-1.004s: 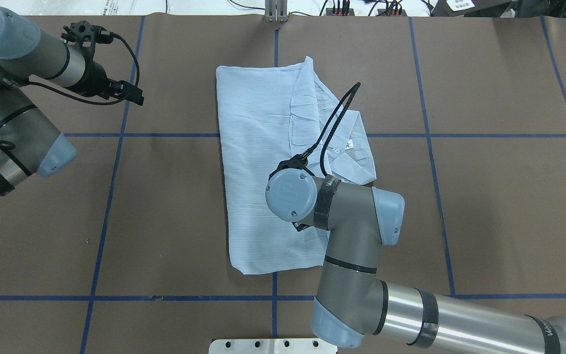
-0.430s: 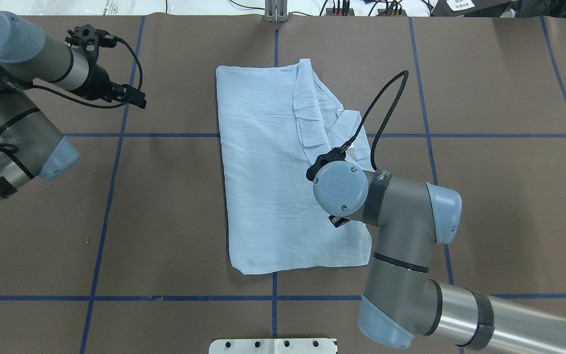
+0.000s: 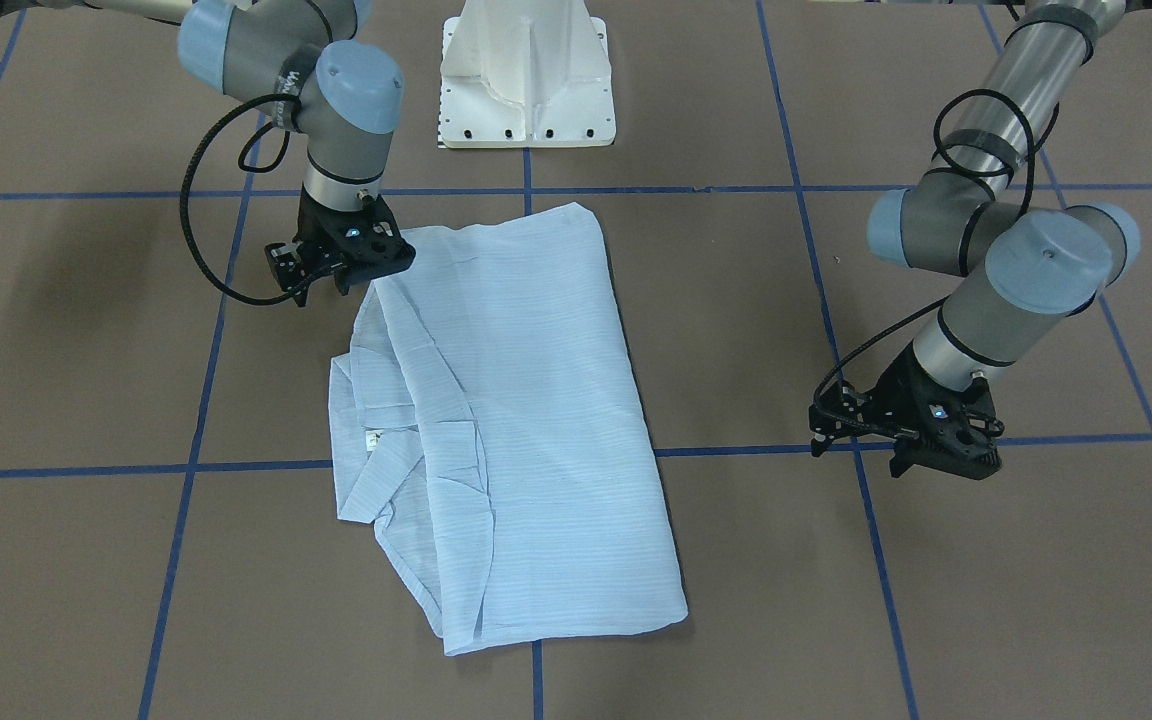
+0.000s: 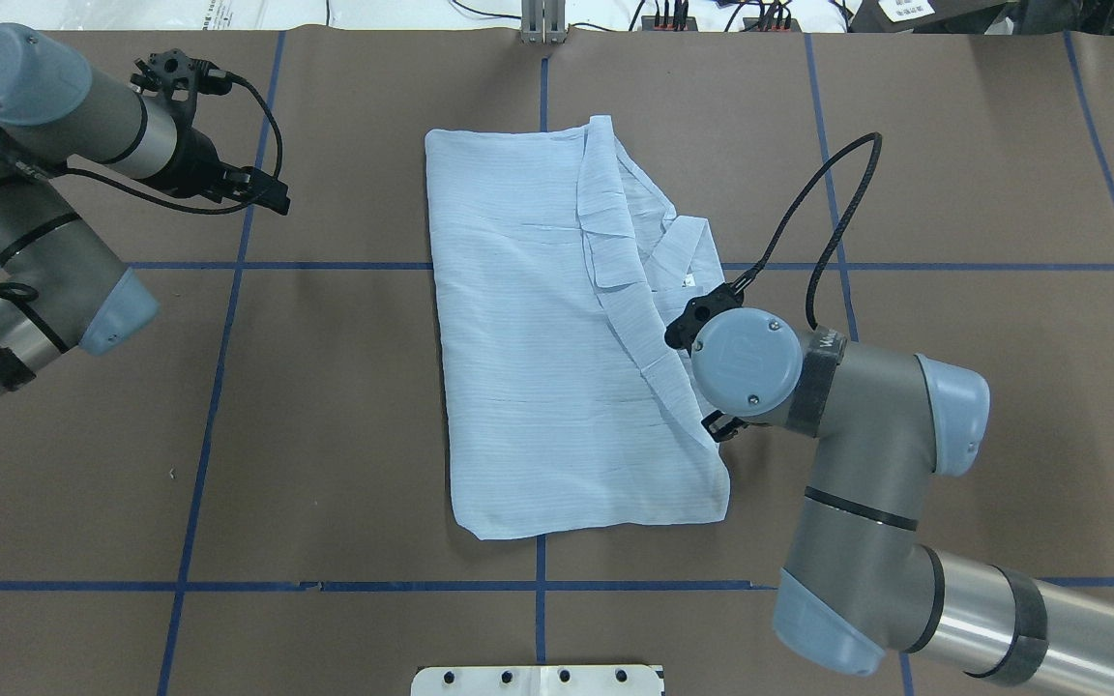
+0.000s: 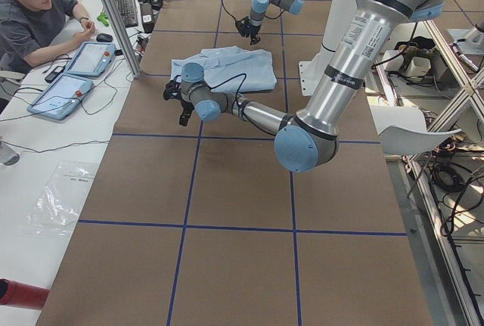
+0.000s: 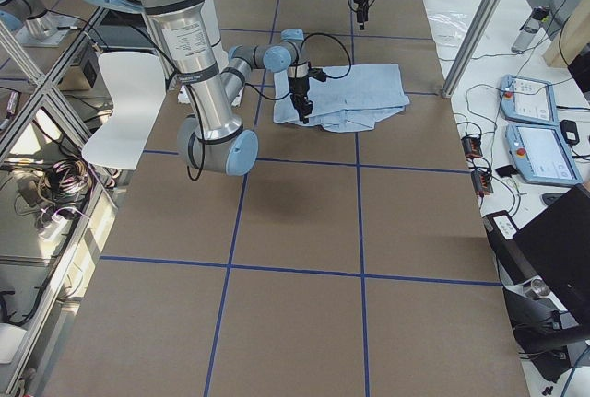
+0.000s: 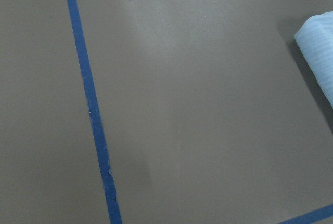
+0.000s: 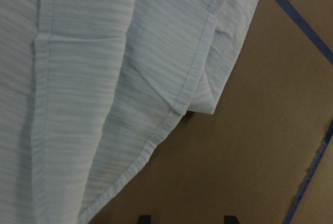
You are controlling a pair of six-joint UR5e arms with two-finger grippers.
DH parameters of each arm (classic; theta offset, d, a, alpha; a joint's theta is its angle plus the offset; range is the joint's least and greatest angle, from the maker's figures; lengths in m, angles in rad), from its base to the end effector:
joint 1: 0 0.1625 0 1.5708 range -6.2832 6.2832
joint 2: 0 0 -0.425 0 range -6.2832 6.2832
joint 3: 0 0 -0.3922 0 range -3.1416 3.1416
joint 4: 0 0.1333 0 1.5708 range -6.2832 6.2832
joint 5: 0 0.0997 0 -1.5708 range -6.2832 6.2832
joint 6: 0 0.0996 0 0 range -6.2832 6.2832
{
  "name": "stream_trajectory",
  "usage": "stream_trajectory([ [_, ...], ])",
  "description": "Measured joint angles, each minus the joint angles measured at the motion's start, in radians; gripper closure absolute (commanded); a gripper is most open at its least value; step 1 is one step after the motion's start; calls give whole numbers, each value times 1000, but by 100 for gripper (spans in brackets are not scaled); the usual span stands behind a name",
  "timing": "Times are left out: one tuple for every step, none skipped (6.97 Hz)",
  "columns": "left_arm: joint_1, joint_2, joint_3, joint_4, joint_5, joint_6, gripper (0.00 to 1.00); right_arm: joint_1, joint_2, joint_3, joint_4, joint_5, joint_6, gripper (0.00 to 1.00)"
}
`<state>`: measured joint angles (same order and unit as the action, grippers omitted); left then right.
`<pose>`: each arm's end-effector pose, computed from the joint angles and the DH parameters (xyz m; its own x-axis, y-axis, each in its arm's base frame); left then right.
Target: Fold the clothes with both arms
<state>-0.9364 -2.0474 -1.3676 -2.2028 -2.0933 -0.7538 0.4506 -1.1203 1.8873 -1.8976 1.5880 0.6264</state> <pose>0.3488 -0.6150 0.4091 0.5897 0.2647 -0.7630 0.0517 0.9305 0.3627 -0.4829 -0.3798 0.3205 0.8248 -0.5008 0.2624 0.4084 0.8487 0.3361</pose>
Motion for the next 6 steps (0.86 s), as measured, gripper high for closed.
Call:
stream_trajectory([
  [0,0,-1,0,0,0,0,17,9,8,9,9,5,0],
  [1,0,-3,0,0,-1,0,25,42,-7,47,20,43,0],
  [1,0,-4,0,-1,-1,0,21,89,-57,116,32,104,0],
  [3,0,-4,0,-2,-2,0,13,152,-140,187,37,151,0],
  [8,0,-4,-1,-2,-9,0,4,201,-213,222,38,165,0],
  [15,0,-3,-1,-1,-24,0,-6,225,-252,224,36,166,0],
])
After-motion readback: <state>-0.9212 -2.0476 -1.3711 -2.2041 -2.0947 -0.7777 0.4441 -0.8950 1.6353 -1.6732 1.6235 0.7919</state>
